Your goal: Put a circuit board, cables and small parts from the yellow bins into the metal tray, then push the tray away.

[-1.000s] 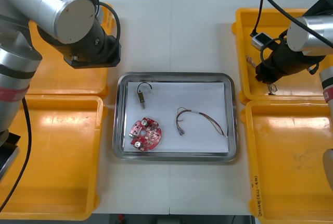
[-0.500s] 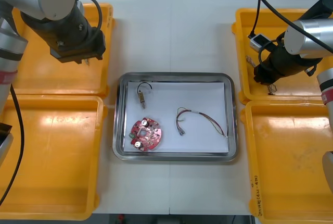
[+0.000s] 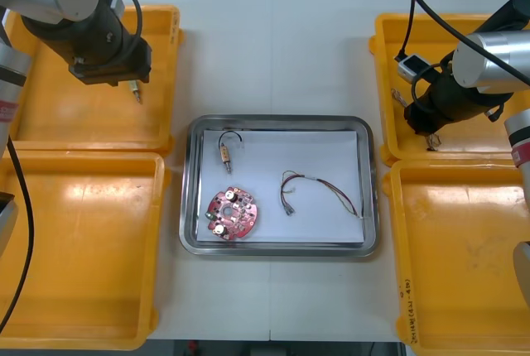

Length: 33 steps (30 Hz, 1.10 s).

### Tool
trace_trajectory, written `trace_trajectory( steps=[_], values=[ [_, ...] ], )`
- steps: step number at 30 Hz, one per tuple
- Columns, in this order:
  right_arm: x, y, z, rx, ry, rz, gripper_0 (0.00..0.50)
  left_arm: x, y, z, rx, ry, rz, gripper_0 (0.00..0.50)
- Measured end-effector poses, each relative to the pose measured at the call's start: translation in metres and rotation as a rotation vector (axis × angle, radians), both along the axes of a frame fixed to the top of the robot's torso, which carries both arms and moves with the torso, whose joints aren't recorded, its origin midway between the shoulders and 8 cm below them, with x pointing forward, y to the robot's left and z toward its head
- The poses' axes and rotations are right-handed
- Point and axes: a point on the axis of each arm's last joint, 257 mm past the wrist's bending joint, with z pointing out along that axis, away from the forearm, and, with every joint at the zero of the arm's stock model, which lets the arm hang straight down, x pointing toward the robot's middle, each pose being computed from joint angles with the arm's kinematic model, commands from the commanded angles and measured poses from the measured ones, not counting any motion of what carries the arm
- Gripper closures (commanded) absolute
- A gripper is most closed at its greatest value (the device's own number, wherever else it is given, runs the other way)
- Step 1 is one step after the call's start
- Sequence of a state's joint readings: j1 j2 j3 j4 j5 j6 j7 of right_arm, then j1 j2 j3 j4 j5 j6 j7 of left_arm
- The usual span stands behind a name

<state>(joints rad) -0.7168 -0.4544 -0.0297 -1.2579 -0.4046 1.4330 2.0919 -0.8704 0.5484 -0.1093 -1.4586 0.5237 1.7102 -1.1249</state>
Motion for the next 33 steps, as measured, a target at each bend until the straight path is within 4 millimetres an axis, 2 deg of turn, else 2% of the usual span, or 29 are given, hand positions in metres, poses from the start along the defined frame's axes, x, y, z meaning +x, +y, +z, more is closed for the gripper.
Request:
trace_trajectory(
  steps=[12, 16, 20, 27, 33],
  values=[
    [0.000, 0.000, -0.001, 0.001, 0.001, -0.003, 0.500, 0.030, 0.016, -0.018, -0.043, -0.052, 0.056, 0.000],
    [-0.001, 0.000, 0.001, 0.002, 0.001, -0.003, 0.500, 0.035, 0.019, -0.019, -0.044, -0.065, 0.065, 0.000],
    [-0.012, -0.002, 0.007, 0.002, 0.036, -0.007, 0.500, 0.039, 0.022, -0.019, -0.046, -0.079, 0.070, 0.000],
    [-0.038, -0.006, 0.042, 0.012, 0.072, -0.022, 0.500, 0.054, 0.032, -0.029, -0.064, -0.115, 0.100, 0.000],
    [-0.063, -0.010, 0.076, 0.016, 0.078, -0.029, 0.500, 0.059, 0.041, -0.041, -0.076, -0.113, 0.125, 0.000]
  ],
)
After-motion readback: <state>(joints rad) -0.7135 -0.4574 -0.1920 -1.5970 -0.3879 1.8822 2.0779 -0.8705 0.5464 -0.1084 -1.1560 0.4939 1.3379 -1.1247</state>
